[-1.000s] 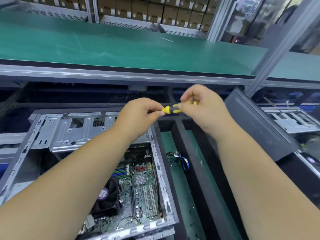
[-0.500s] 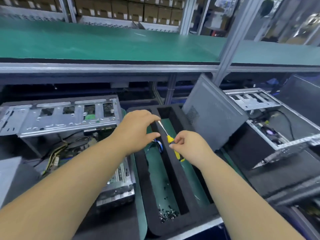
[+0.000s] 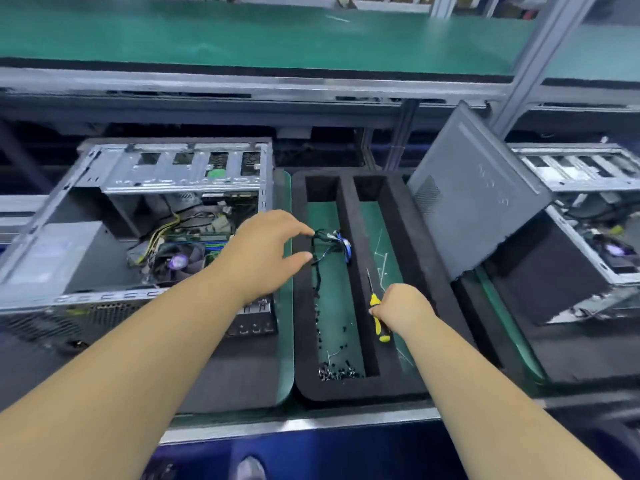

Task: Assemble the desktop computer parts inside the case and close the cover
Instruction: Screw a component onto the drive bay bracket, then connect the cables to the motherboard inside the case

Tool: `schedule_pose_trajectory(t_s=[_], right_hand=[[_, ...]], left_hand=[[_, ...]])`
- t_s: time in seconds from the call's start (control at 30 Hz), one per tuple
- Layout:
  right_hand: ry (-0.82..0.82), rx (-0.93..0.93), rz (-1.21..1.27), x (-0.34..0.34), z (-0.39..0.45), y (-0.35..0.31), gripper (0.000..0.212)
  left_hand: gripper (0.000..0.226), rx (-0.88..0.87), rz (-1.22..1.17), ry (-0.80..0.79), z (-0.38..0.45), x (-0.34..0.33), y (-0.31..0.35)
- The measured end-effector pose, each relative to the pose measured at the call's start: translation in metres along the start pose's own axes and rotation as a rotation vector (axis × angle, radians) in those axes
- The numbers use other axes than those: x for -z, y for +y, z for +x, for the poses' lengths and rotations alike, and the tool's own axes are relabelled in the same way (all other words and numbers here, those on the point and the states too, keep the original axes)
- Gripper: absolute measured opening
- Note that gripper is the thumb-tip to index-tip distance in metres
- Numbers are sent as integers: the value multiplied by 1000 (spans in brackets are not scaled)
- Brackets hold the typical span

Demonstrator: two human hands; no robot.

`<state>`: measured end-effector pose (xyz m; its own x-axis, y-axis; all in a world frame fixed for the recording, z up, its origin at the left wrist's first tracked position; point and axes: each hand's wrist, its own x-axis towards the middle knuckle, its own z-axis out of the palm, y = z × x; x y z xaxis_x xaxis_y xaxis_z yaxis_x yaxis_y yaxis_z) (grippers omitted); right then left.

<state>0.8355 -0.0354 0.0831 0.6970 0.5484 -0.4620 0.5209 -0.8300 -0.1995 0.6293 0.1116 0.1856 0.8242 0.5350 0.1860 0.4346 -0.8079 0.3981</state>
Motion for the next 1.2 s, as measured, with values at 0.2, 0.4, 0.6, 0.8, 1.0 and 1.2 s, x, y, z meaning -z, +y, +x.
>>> schedule_pose_trajectory(t_s=[0.2,0.4,0.6,0.8,1.0,1.2], right_hand=[[24,6,44,-4,-6,4,32],[33,25,24,1,-8,6,27],[31,68,5,10,-5,8,26],[129,210,72,41,-17,-21,30],[221,420,226,65,-43,-87,12],[252,565,351,64,-68,-163,8]], left_hand=[[32,30,-28,55,-15,2,3],[30,38,-29,58,-22,4,9],[30,87,-49,83,-31,10,9],[30,121,-50,126,-42,28,-5],[31,254,-100,197,-53,52,-51],[28,300,-124,220,-66,78,-116]])
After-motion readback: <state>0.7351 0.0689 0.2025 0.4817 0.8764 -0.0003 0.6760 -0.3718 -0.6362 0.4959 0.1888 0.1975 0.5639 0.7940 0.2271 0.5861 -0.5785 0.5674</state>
